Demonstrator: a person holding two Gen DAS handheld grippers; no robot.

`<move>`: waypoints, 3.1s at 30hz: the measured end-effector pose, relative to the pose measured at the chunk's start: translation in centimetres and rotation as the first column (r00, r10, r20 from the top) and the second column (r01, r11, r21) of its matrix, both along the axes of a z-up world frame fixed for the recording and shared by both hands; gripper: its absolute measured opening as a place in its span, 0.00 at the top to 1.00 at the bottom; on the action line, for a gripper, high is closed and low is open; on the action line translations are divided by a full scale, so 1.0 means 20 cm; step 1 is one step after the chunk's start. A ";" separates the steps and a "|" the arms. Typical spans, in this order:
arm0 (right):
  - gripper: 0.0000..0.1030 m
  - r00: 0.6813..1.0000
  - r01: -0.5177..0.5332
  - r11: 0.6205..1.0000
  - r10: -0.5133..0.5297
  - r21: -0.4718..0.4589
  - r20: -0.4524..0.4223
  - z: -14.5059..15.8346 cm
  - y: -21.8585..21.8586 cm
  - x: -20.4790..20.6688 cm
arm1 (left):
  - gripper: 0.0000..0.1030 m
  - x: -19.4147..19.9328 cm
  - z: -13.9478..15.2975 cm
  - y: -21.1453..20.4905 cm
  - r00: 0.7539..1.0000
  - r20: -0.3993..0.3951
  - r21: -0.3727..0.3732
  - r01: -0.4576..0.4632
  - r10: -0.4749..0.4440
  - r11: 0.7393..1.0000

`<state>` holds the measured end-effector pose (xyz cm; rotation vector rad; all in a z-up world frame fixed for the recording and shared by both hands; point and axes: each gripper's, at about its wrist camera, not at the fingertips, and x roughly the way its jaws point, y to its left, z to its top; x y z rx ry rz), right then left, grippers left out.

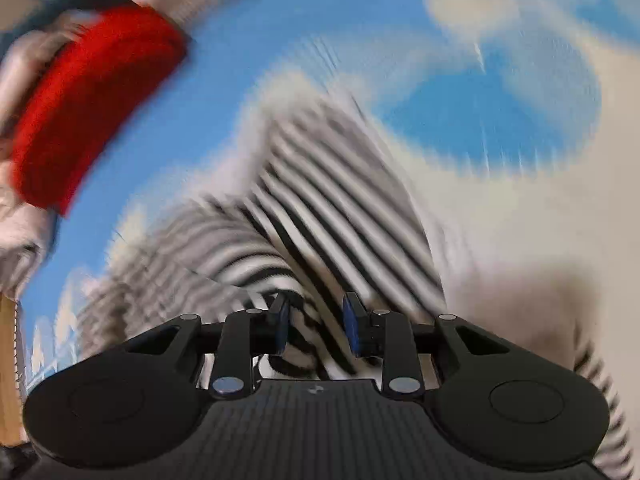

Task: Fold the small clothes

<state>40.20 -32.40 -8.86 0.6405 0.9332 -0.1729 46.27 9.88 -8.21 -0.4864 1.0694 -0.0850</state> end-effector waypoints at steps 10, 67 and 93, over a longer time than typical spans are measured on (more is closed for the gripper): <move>0.57 0.976 -0.200 0.980 0.200 0.000 -0.089 -0.12 0.14 0.04 | 0.66 -0.01 -0.24 -0.11 0.975 -0.202 0.218 0.134 -0.090 0.967; 0.79 0.943 -0.236 0.964 0.196 -0.123 -0.271 -0.16 -0.35 -1.37 | 0.95 -1.35 -0.15 0.16 0.975 -0.190 0.135 0.142 -0.115 0.981; 0.60 0.947 -0.184 0.982 0.168 -0.032 -0.272 -0.15 -0.38 -1.44 | 0.50 -1.41 -0.14 0.46 0.953 -0.287 -0.042 -0.117 0.101 0.992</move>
